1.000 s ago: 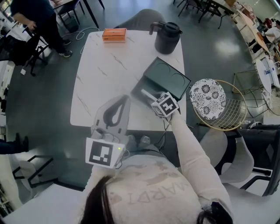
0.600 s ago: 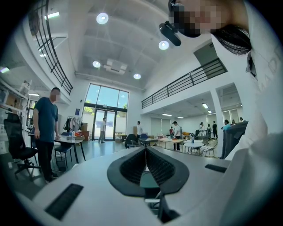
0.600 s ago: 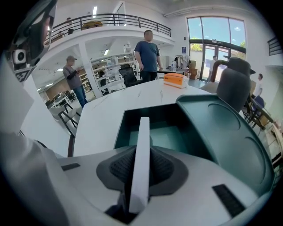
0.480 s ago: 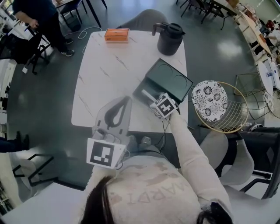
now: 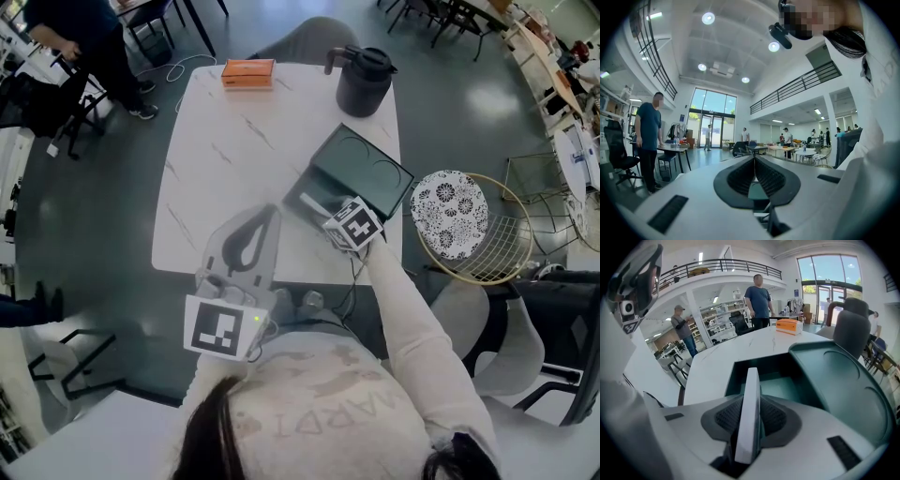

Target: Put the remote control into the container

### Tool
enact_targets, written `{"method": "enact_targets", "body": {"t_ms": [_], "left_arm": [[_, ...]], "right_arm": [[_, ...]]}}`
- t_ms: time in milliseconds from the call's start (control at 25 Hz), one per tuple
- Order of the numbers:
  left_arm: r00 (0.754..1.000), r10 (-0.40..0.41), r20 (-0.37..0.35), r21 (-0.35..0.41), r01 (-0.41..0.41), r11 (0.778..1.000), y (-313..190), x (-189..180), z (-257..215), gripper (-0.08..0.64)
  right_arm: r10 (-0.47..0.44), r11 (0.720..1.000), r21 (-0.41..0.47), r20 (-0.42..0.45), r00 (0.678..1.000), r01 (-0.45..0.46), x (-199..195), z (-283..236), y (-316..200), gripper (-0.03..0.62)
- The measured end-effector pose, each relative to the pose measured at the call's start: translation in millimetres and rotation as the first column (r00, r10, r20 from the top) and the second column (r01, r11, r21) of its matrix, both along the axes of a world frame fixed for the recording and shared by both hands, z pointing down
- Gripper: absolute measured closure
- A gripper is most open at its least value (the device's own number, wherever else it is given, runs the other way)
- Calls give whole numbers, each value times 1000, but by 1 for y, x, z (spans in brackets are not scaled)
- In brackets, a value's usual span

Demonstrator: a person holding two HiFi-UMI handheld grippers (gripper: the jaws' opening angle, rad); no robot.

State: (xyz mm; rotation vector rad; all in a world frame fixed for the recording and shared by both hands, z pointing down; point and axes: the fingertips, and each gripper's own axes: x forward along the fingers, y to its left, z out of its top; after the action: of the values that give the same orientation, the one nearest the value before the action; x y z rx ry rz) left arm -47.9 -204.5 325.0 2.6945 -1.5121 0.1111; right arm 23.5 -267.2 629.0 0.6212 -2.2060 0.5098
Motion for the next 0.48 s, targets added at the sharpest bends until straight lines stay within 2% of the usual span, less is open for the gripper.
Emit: {"method": "enact_targets", "body": {"t_ms": [320,480], "left_arm": [[1000,7,-1,-3,-7,1000,-4,4,2,546],[1000,9,-3,-6,-9,1000,-4,5,2,546]], "right_arm": [[61,997,-41,50,997,-59,13,-9,-8,493],[132,985,-122,80,988,-122,18,-9,-12,512]]}}
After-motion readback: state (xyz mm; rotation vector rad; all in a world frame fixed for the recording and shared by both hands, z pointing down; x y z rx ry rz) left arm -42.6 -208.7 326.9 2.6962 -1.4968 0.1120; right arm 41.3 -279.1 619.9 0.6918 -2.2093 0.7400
